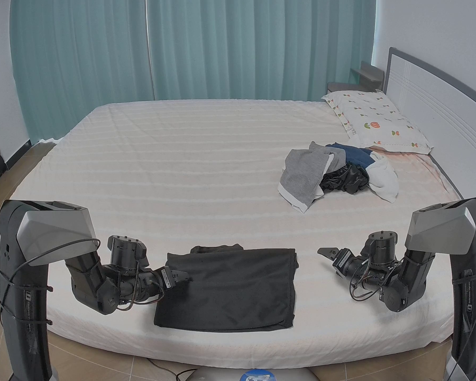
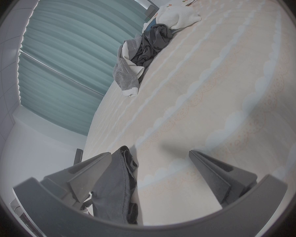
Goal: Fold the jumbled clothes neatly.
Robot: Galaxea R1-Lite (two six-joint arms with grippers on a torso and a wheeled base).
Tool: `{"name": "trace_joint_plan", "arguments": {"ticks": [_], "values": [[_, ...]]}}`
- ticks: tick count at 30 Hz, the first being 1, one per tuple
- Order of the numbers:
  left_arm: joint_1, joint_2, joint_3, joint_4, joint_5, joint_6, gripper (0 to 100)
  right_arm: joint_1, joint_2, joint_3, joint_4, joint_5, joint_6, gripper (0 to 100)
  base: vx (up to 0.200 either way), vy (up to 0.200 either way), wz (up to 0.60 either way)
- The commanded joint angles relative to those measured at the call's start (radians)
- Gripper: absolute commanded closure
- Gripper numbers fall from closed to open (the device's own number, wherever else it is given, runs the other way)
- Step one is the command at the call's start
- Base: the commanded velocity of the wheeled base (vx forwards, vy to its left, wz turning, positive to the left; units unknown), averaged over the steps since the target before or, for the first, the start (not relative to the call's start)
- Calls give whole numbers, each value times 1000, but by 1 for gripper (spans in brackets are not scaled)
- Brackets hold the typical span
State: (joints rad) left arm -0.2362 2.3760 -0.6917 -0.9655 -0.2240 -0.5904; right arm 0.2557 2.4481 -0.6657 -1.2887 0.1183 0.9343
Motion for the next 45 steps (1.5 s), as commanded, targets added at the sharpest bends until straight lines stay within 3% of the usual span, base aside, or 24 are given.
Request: {"name": "trace_joint_plan", "arguments": {"ticks": [1,19,45], "values": [[0,6,0,-1,0,0,100,0,2,0,-1,0,0,0,0,0,0],[8,-12,1,7,14,-9,100,2,2,3,2,0,-2,0,0,0,0],[24,-14,3,-1,41,-11,100,2,2,3,2,1,-3,0,0,200,0]]}}
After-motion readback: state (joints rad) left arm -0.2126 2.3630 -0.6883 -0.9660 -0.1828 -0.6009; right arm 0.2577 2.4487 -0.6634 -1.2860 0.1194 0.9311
